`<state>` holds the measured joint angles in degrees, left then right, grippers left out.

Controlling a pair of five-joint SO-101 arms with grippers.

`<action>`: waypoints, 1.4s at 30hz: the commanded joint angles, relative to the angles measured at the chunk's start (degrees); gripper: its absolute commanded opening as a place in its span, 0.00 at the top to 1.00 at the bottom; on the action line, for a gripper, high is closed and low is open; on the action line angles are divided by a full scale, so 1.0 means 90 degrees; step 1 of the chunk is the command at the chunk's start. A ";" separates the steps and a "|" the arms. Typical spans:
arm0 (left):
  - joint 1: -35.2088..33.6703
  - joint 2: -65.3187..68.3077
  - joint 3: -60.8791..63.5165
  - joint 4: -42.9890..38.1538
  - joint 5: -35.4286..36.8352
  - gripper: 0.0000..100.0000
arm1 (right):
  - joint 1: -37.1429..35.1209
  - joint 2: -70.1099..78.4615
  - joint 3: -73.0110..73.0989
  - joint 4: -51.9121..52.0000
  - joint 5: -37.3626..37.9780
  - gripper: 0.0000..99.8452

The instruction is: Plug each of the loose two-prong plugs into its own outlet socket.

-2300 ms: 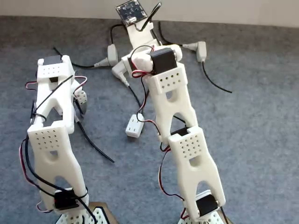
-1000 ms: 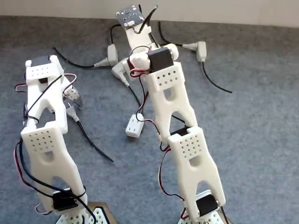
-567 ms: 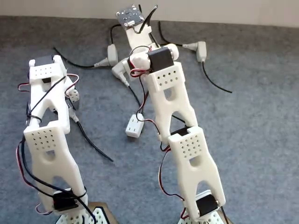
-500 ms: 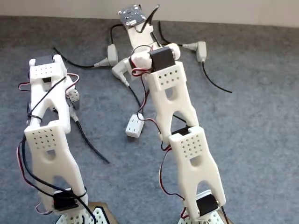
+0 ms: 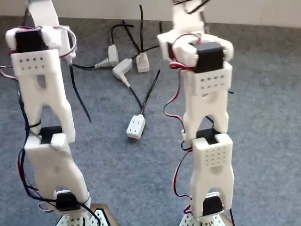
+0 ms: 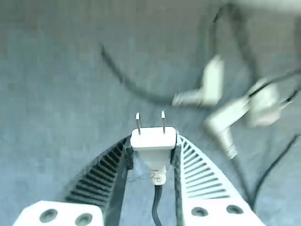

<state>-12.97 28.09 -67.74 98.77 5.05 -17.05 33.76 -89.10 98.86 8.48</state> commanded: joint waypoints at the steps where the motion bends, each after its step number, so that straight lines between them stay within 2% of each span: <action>1: 0.0532 -0.0991 -0.0884 0.0010 -0.0020 1.00 | 0.0327 -0.0591 -0.0083 0.0269 0.0059 0.75; 9: 0.1148 -0.1861 -0.1568 0.0225 0.0029 1.00 | 0.0640 -0.0679 -0.0083 0.0269 0.0059 0.75; 16: 0.1206 -0.3023 -0.1607 0.0283 0.0049 1.00 | 0.0659 -0.0679 -0.0083 0.0269 0.0049 0.75; 19: 0.1206 -0.3775 -0.0650 0.0293 0.0068 1.00 | 0.0659 -0.0679 -0.0083 0.0269 0.0049 0.75; 25: 0.1275 -0.6012 0.2730 0.0117 0.0811 1.00 | 0.0659 -0.0679 -0.0083 0.0269 0.0049 0.75; 27: 0.1519 -0.6755 0.3951 -0.0557 0.0781 1.00 | 0.0630 -0.0679 -0.0083 0.0269 0.0049 0.75; 29: 0.1626 -0.7497 0.5377 -0.1621 0.0781 1.00 | 0.0620 -0.0689 -0.0122 0.0269 -0.0029 0.75; 33: 0.1646 -0.8982 0.8513 -0.4796 0.0781 1.00 | 0.0650 -0.0708 -0.0151 0.0269 -0.0801 0.75; 37: 0.1656 -1.0408 1.1140 -0.7473 0.0791 1.00 | 0.0659 -0.0874 -0.0103 0.0269 -0.0918 0.75; 40: 0.1656 -1.1287 1.2537 -0.8830 0.0801 1.00 | 0.0630 -0.1138 -0.0142 0.0269 -0.0928 0.76; 42: 0.1685 -1.1736 1.3231 -0.9338 0.0801 1.00 | 0.0601 -0.1411 -0.0122 0.0269 -0.0928 0.76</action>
<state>1.19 -68.79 37.23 29.67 11.91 -11.78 26.99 -89.19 99.03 0.66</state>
